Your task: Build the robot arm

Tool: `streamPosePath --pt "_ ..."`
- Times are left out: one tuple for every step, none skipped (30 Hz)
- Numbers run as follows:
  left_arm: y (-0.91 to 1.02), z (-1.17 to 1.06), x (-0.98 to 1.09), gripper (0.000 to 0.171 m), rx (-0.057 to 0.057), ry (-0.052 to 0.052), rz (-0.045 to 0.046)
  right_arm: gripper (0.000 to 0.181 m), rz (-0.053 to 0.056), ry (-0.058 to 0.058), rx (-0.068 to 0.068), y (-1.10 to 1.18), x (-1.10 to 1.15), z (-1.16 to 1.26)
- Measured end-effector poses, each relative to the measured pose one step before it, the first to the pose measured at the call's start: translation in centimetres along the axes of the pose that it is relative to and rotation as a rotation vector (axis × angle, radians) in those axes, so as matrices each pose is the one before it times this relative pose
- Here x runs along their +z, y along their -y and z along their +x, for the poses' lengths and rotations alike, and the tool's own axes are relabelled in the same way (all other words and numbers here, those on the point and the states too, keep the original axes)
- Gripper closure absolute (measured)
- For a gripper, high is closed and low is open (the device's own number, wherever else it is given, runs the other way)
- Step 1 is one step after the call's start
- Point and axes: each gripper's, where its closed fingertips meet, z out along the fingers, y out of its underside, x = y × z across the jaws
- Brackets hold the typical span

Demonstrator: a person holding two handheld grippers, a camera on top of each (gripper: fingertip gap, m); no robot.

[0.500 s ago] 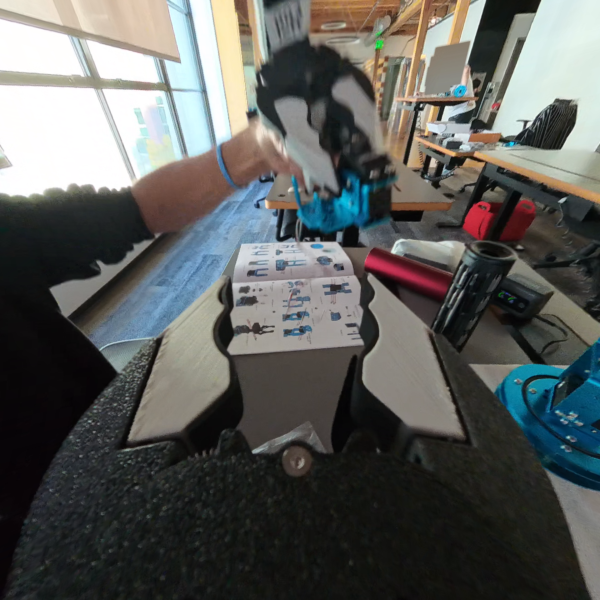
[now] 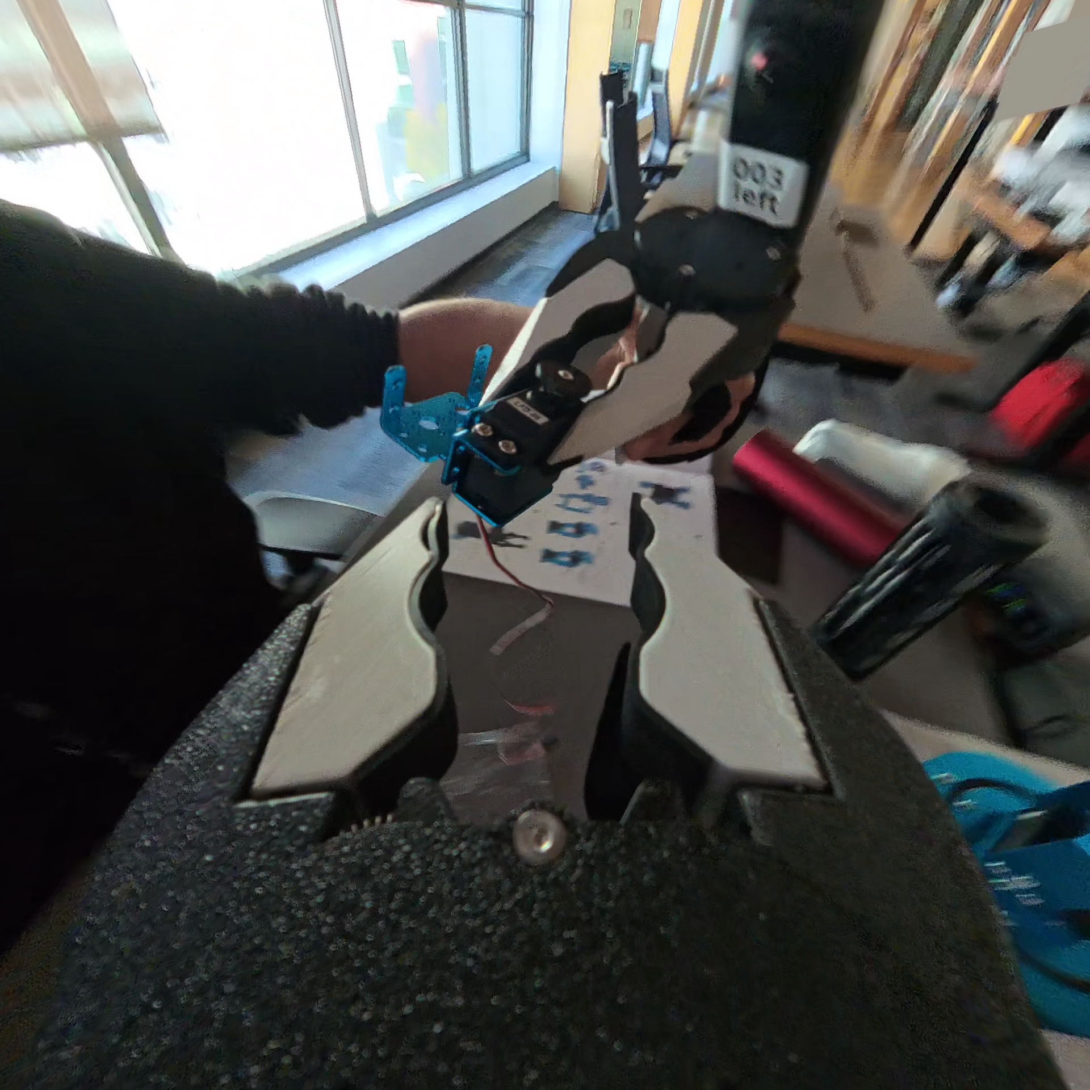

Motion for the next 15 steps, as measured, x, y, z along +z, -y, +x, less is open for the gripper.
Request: streamPosePath --pt "-0.271 -0.116 -0.05 0.142 0.0171 0.01 -0.04155 0.122 -0.0087 -0.0517 -0.0766 0.119 0.312 -0.289" --pt "-0.318 -0.421 -0.277 0.142 0.0252 0.036 -0.05124 0.127 -0.0105 -0.07 -0.02 0.156 0.229 0.049" --pt "-0.346 -0.626 -0.506 0.142 0.0221 0.0499 -0.0544 0.126 0.0026 -0.0402 -0.0093 0.264 0.257 -0.178" --pt "-0.414 -0.69 -0.614 0.142 0.0225 0.0573 -0.06207 0.125 -0.0093 -0.0179 0.0027 -0.007 0.303 -0.259" --pt "-0.553 -0.228 -0.634 0.142 0.0246 0.031 -0.07209 0.127 -0.0195 -0.0193 0.0057 -0.23 0.375 -0.003" --pt "-0.403 0.405 -0.602 0.143 0.0075 -0.0155 -0.05864 0.123 -0.0287 -0.0385 0.0182 -0.37 0.426 0.445" --pt "-0.085 0.748 -0.584 0.143 -0.0121 -0.0485 -0.03365 0.115 -0.0109 -0.0109 0.0312 -0.079 0.45 0.133" --pt "0.049 0.773 -0.464 0.142 -0.0084 -0.0544 -0.01939 0.117 0.0185 0.0317 0.0498 0.352 0.435 -0.435" --pt "-0.079 0.718 -0.268 0.143 0.0019 -0.0462 -0.02123 0.126 0.0249 0.0328 0.061 0.465 0.491 -0.326" --pt "-0.232 0.765 -0.076 0.141 -0.0005 -0.0497 -0.03144 0.129 0.0143 0.0198 0.0555 0.335 0.554 -0.045" --pt "-0.33 0.564 0.107 0.142 -0.0083 -0.0429 -0.0366 0.129 0.0023 0.0168 0.0453 0.139 0.553 -0.016" --pt "-0.451 -0.129 0.261 0.143 -0.0106 -0.0058 -0.03722 0.13 -0.0041 0.0136 0.0415 -0.023 0.506 0.016" --pt "-0.408 -0.679 0.299 0.141 -0.0123 0.0292 -0.03451 0.131 -0.0083 0.0088 0.0432 -0.152 0.476 0.073" --pt "-0.407 -0.656 0.313 0.143 -0.0167 0.026 -0.03012 0.13 -0.007 0.0113 0.0433 -0.202 0.451 0.009" --pt "-0.38 -0.334 0.325 0.143 -0.0167 0.004 -0.02477 0.132 -0.011 -0.0062 0.0425 -0.356 0.412 0.274"
